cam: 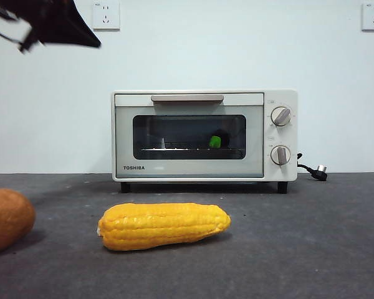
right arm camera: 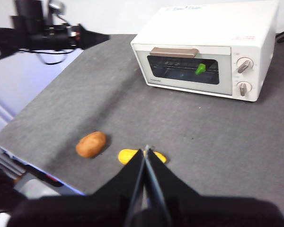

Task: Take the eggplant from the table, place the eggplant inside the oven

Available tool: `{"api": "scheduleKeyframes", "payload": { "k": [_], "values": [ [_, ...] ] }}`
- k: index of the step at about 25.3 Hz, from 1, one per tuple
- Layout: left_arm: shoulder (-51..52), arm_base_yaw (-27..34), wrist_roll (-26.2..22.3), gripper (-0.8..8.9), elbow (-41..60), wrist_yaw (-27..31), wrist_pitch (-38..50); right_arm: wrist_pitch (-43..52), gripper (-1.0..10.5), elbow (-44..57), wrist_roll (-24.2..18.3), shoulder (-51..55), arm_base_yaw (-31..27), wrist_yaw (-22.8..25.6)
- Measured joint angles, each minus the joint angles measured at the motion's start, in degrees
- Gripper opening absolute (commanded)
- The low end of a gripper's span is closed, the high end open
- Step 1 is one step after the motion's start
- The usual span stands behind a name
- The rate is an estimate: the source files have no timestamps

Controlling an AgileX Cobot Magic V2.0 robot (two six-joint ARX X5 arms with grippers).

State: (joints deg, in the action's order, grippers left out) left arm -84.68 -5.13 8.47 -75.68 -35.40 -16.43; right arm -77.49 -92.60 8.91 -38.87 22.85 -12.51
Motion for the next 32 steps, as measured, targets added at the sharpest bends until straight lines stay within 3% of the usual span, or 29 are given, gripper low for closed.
{"api": "scheduleKeyframes", "payload": {
  "k": [8, 19, 23, 32],
  "values": [
    [13.38, -6.08, -7.43, -0.06, 0.0, 11.61, -16.17, 0.0, -0.1, 0.0, -1.77, 0.0, 0.0, 0.74],
    [28.59, -15.8, -7.93, -0.06, 0.0, 21.99, -27.06, 0.0, -0.1, 0.0, -2.58, 0.0, 0.0, 0.74],
    [32.15, -17.14, -7.85, -0.06, 0.0, 24.2, -31.74, 0.0, -0.1, 0.0, -2.71, 0.0, 0.0, 0.74],
    [37.55, -17.29, -7.82, -0.05, 0.0, 27.32, -32.22, 0.0, 0.0, 0.0, -2.73, 0.0, 0.0, 0.74]
  ]
}}
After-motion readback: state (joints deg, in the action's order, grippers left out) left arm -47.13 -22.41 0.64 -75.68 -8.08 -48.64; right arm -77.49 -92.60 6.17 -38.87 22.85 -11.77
